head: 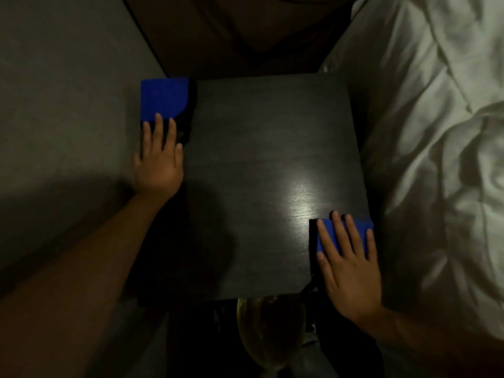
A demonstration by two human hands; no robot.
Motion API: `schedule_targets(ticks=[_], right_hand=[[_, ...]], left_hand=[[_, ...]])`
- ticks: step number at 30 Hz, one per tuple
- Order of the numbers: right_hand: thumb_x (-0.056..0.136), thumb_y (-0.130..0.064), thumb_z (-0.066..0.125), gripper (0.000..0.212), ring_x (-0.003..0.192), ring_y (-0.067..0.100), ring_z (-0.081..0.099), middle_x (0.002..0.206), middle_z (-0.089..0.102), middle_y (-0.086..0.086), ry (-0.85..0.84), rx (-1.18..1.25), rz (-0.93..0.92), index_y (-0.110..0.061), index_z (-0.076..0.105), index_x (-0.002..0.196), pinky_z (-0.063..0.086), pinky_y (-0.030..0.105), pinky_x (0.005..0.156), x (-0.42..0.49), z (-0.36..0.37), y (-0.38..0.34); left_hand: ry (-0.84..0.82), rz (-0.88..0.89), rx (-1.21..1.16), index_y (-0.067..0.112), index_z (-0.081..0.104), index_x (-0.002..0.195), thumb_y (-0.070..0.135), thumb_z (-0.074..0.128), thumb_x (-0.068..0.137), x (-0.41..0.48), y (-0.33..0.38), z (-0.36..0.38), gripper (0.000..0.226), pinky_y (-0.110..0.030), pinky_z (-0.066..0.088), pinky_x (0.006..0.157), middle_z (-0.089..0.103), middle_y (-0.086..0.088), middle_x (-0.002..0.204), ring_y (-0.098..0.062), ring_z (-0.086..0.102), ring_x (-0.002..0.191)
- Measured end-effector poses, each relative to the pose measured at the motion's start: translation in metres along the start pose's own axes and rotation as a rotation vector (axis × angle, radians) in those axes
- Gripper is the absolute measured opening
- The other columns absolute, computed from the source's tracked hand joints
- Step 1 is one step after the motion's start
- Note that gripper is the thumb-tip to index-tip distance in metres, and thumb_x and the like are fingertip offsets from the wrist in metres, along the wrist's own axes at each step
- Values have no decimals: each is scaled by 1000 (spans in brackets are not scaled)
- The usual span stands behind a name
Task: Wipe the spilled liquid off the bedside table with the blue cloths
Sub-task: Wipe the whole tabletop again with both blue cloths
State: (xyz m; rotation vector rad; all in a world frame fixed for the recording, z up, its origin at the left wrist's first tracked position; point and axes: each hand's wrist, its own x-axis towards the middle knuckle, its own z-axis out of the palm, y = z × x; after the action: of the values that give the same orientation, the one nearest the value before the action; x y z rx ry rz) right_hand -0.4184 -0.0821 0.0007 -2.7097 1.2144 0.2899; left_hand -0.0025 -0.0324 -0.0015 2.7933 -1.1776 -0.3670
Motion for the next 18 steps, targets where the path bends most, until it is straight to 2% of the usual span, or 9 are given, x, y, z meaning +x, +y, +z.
schedule_targets(ticks=[6,10,18], right_hand=[[106,-48,11,63,156,32,9,169,14,13,61,114,271,-20,22,161,12,61,122,-1,11,-54],[105,-45,22,64,156,33,8,169,13,14,80,134,310,-18,21,162,12,61,122,-1,14,-81],[104,-44,27,65,156,35,7,169,12,16,99,161,332,-18,17,162,11,61,122,4,17,-137]], left_hand=[[-6,-15,-26,32,1,155,44,18,103,0,-1,-2,56,-56,15,117,-11,5,165,-20,-11,150],[-22,-25,-50,34,-1,155,45,18,103,1,-1,-1,56,-57,14,116,-14,7,164,-19,-13,150],[0,-17,-60,32,5,155,42,22,104,3,-2,-1,55,-54,12,117,-9,5,165,-21,-10,151]])
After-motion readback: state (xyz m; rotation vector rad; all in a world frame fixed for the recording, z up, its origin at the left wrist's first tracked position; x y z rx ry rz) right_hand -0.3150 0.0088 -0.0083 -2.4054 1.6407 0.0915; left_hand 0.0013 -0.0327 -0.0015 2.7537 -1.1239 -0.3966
